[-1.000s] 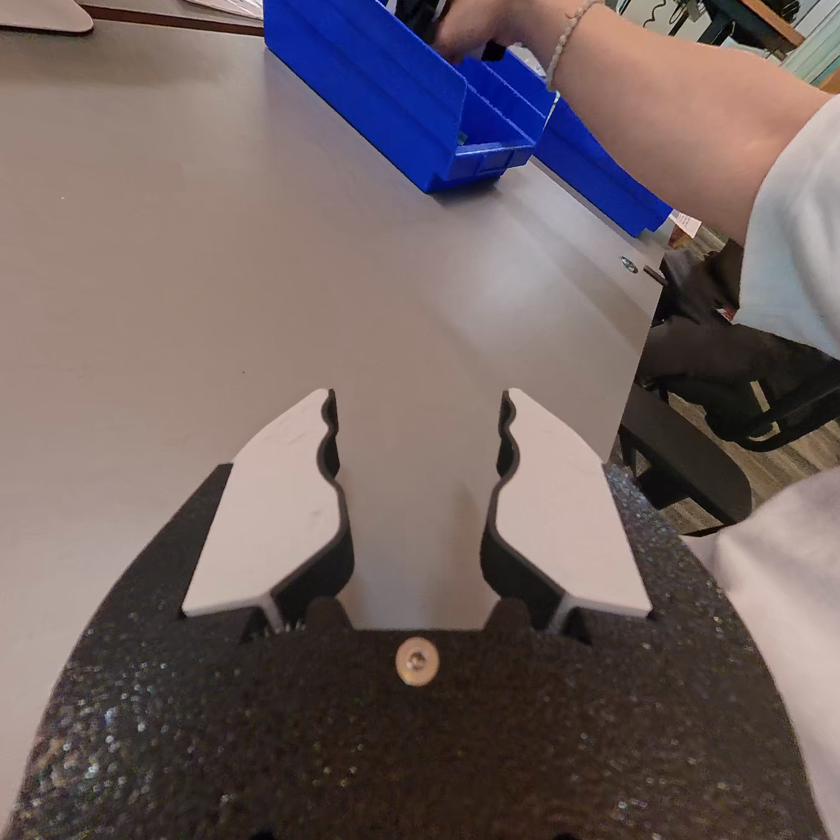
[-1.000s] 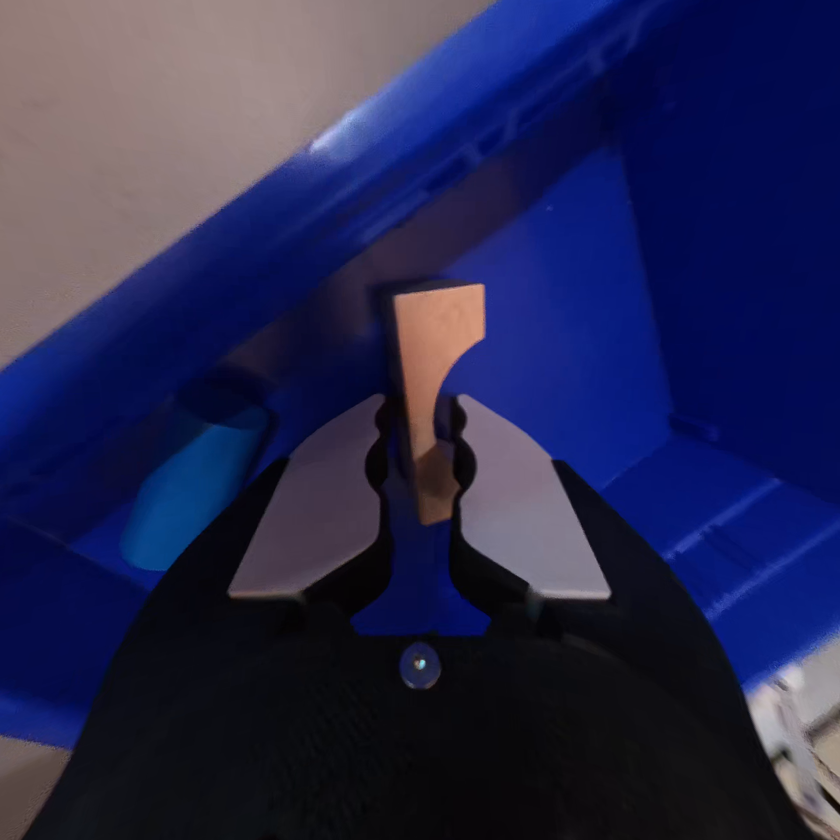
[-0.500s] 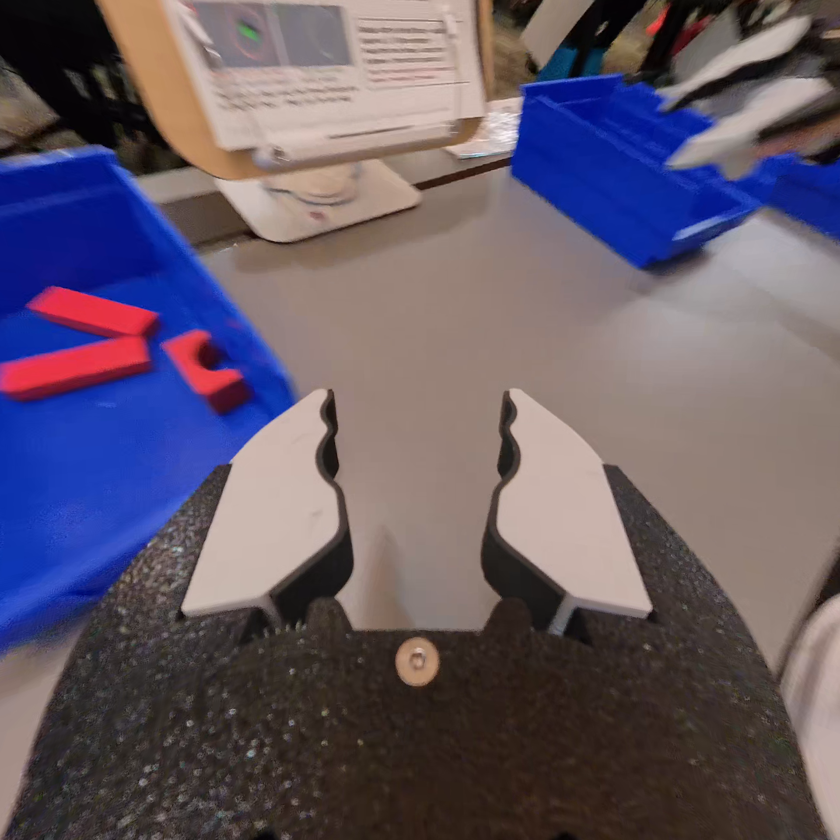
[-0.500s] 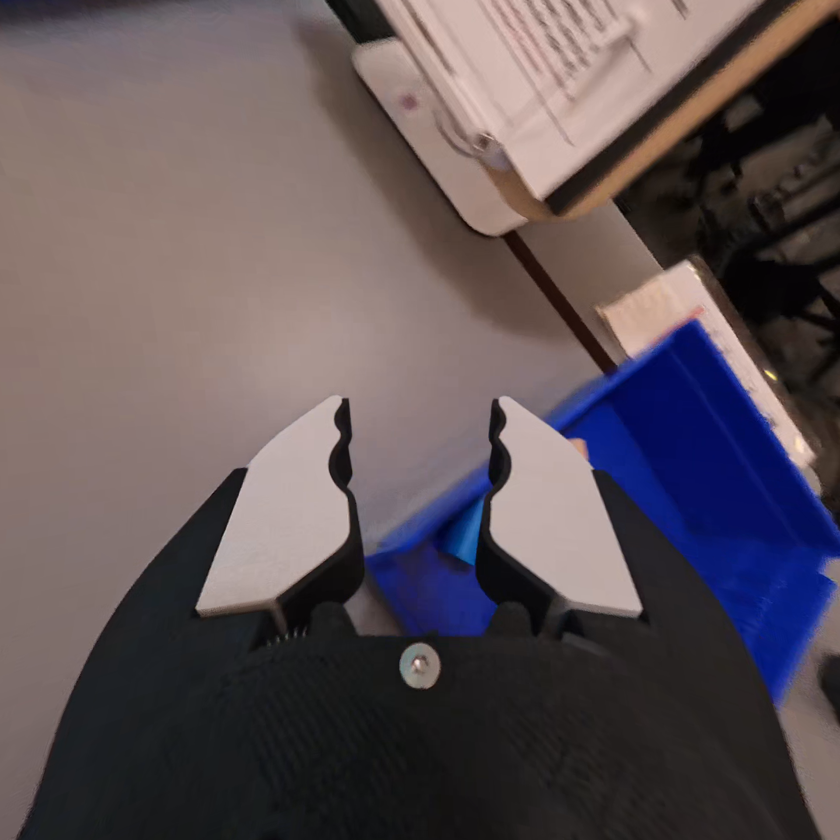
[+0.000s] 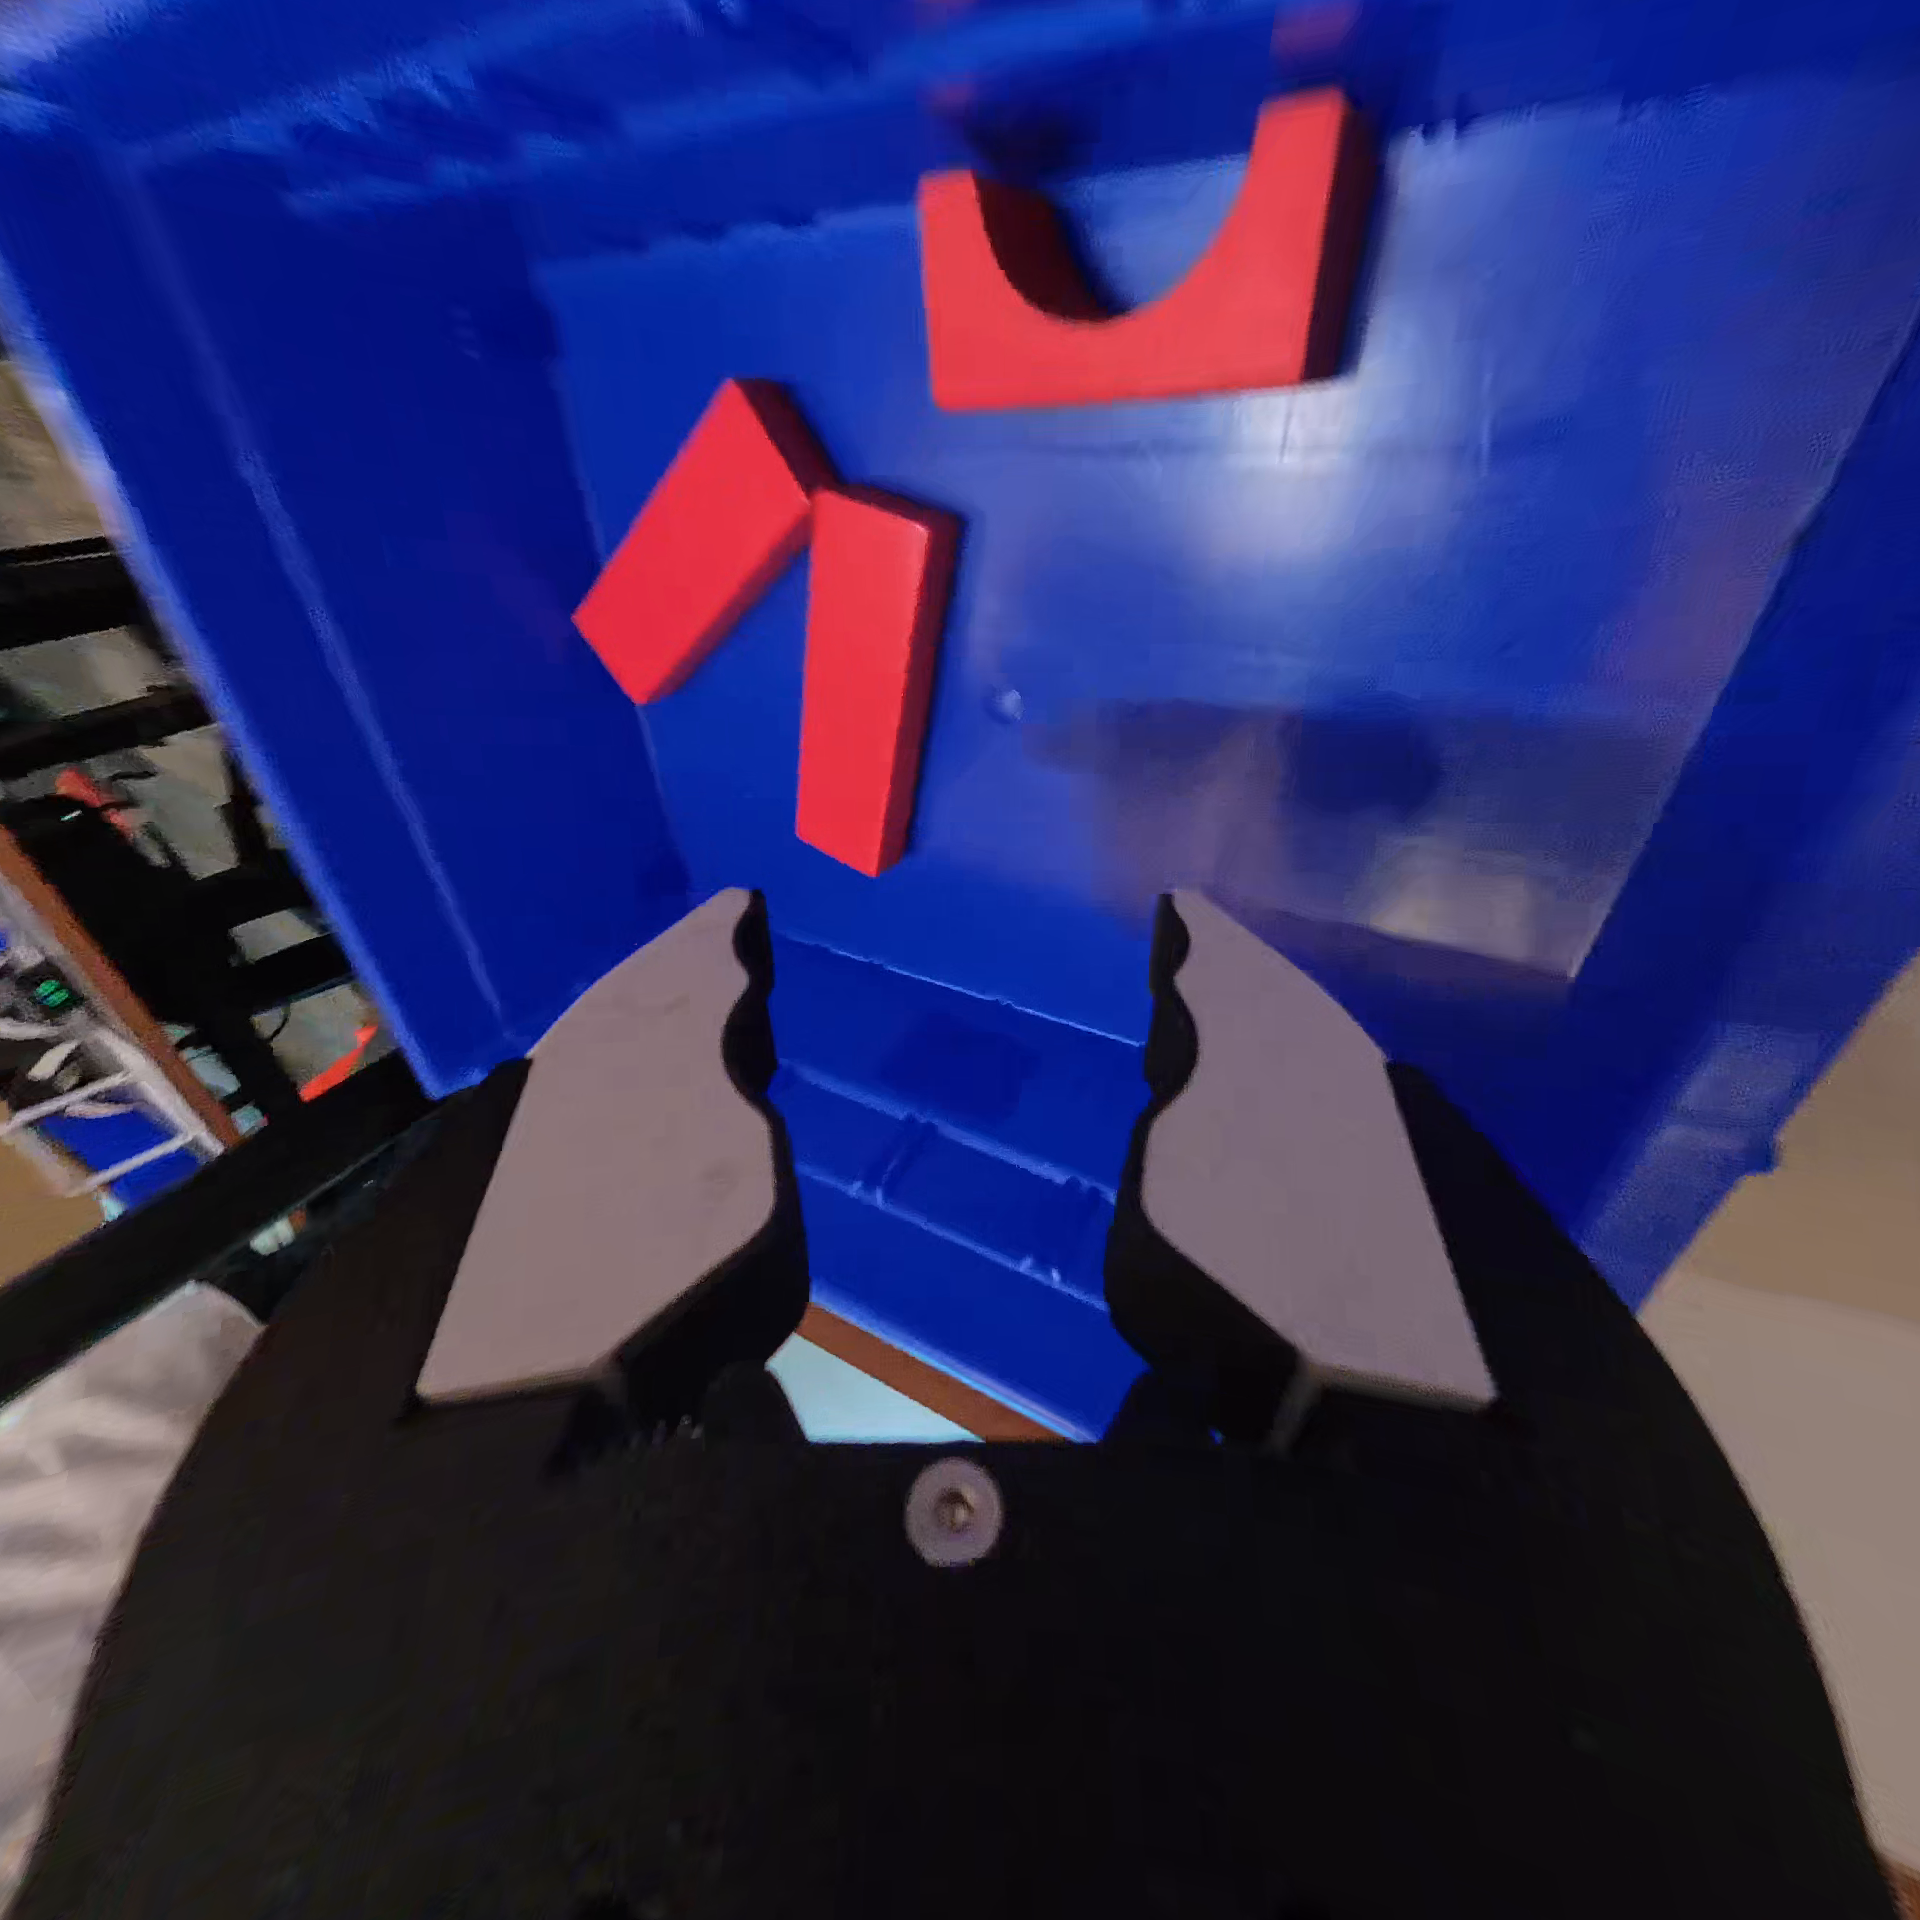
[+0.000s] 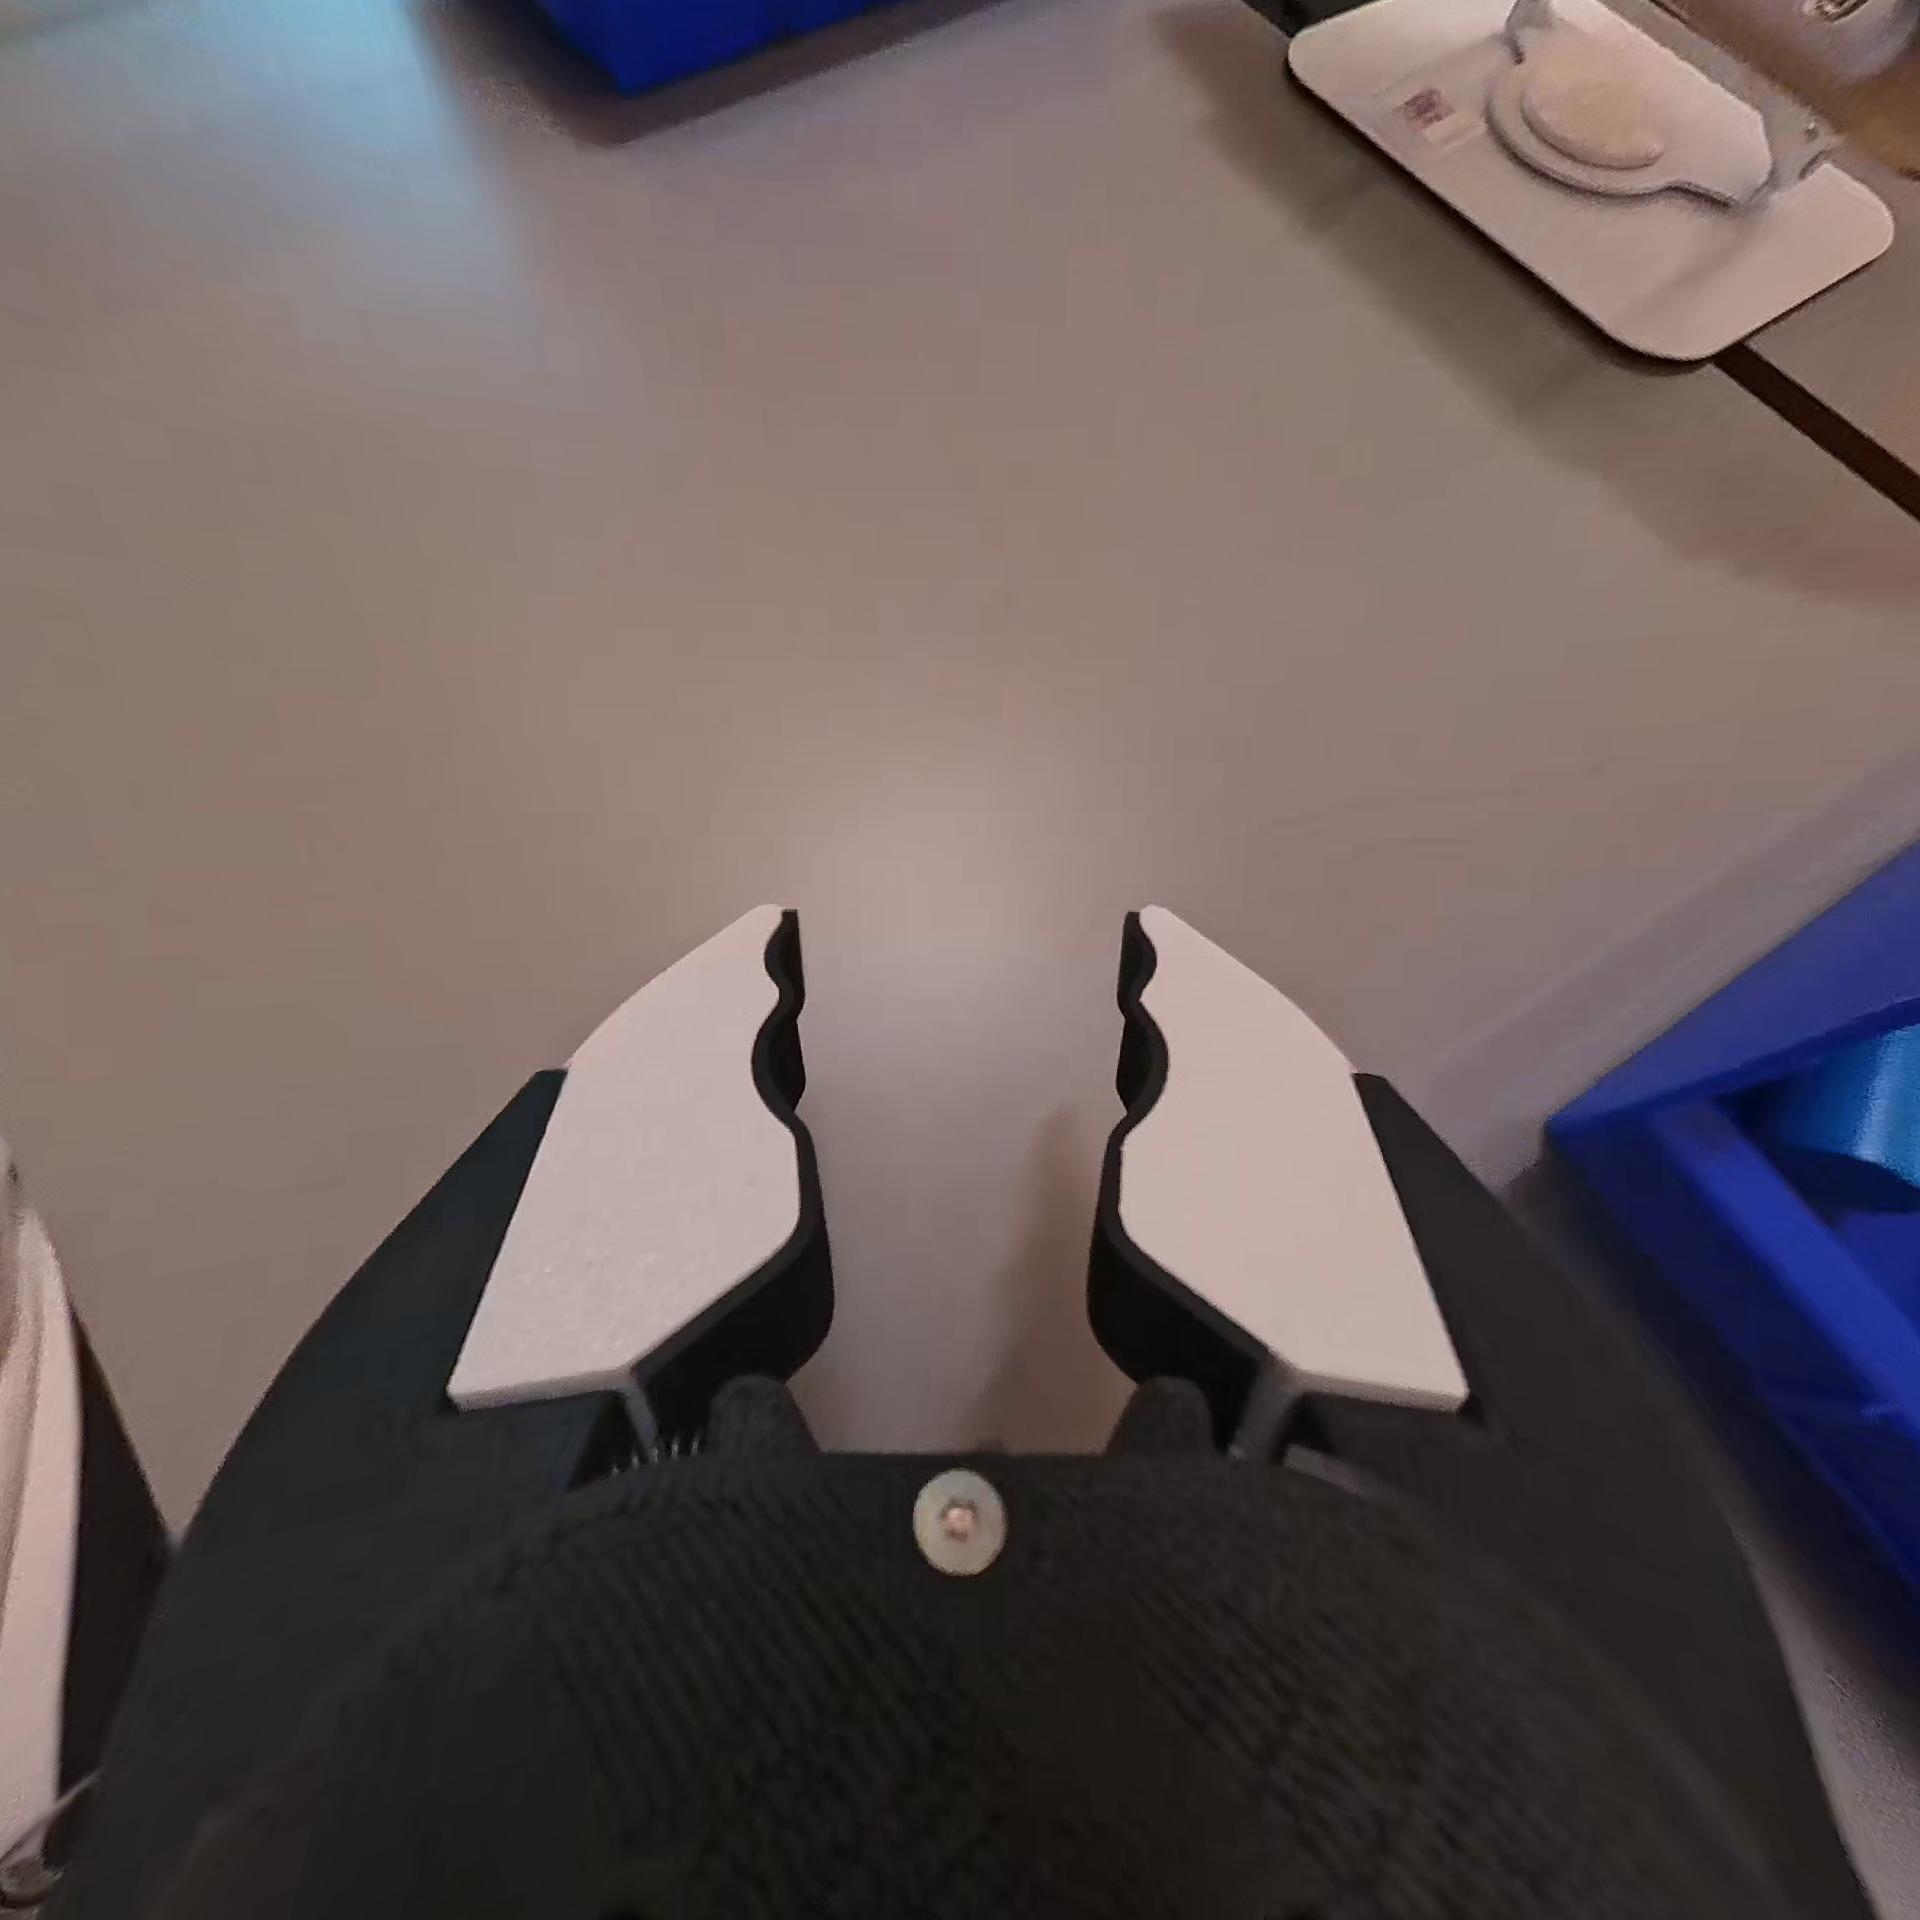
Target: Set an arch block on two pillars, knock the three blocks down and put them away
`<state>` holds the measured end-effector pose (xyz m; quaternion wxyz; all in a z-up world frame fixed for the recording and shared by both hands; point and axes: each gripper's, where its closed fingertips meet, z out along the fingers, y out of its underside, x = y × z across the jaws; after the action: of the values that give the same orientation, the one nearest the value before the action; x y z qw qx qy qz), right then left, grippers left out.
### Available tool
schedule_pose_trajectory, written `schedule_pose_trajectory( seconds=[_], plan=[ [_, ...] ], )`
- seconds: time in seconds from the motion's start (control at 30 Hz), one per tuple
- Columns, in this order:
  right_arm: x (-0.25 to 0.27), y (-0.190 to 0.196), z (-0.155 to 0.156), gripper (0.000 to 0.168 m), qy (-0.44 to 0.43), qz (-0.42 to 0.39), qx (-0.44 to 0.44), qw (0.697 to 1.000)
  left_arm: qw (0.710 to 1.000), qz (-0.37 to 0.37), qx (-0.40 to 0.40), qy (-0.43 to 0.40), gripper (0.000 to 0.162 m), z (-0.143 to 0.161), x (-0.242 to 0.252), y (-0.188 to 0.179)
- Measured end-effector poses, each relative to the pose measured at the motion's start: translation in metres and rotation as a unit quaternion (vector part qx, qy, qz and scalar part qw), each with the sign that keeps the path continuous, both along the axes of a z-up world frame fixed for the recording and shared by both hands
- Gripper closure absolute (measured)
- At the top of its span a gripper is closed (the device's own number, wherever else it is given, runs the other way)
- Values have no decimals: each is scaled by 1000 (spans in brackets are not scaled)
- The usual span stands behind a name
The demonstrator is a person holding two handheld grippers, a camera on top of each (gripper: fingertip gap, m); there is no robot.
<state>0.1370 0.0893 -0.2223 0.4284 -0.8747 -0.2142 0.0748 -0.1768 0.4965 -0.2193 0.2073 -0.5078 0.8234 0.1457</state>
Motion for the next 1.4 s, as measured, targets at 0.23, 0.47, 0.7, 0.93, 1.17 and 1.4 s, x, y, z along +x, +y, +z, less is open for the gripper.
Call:
schedule_pose_trajectory(
  seconds=[0.23, 0.47, 0.7, 0.93, 1.17, 1.4],
  plan=[
    [-5, -12, -1, 109, 41, -22, 3, 999, 994, -12, -55, 92, 108, -39, -6, 39],
    [-2, -19, -8, 109, 39, -39, -13, 998, 990, -22, -73, 122, 113, -55, 5, 61],
    [-9, -16, -9, 109, 44, -44, -15, 998, 977, -2, -127, 172, 130, -68, 6, 59],
    [-32, -4, -13, 109, 35, -9, -6, 999, 982, 73, -122, 124, 130, -63, 2, 42],
    [-54, 7, 0, 109, 2, 42, 20, 999, 983, 118, -130, -48, 130, 8, 4, -4],
    [-88, 41, 71, 109, 15, 86, 161, 983, 947, 91, -170, -255, 131, 101, 34, -93]
  ],
)
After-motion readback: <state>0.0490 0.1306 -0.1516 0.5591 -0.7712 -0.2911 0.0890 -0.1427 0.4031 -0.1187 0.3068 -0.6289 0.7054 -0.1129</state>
